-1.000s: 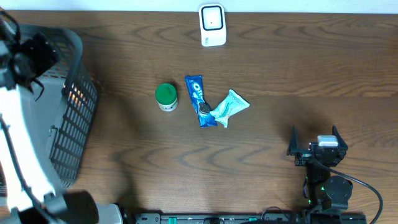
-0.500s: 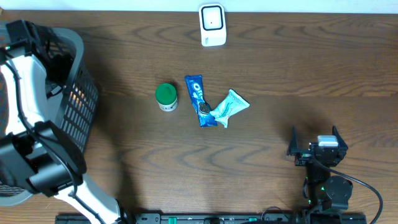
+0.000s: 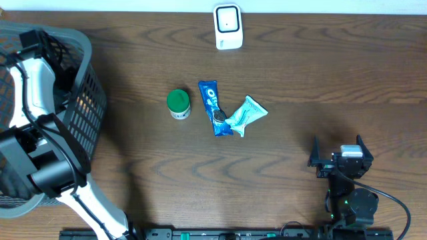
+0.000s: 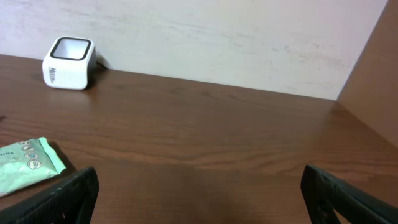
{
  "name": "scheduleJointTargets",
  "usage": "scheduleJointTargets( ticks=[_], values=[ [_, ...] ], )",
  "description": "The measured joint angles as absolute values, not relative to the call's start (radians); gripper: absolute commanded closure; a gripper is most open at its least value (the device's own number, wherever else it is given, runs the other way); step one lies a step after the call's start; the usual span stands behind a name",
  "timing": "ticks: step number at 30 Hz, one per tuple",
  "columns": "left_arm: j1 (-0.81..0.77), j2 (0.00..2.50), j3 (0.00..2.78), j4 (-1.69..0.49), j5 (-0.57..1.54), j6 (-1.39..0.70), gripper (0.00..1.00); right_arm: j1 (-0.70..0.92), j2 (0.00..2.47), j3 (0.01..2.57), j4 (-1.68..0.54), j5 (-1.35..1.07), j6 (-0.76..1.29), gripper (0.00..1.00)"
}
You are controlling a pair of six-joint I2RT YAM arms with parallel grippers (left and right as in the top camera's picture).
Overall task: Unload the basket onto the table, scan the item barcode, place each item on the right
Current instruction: 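Reach into the basket toward the orange item with the left gripper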
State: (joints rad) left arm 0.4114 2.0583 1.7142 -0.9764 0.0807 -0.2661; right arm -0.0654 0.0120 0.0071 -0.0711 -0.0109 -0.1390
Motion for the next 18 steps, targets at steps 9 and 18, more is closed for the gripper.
scheduleJointTargets(
  ticks=[9, 18],
  values=[
    [0.411, 2.064, 1.631, -0.955, 0.091, -0.266, 0.02, -0.065, 0.012, 0.007, -0.071, -0.011, -0.139, 0.01],
    [0.411, 2.071, 1.545, -0.9, 0.101, -0.265, 0.59, -0.065, 0.012, 0.007, -0.071, -0.011, -0.139, 0.01]
  ],
)
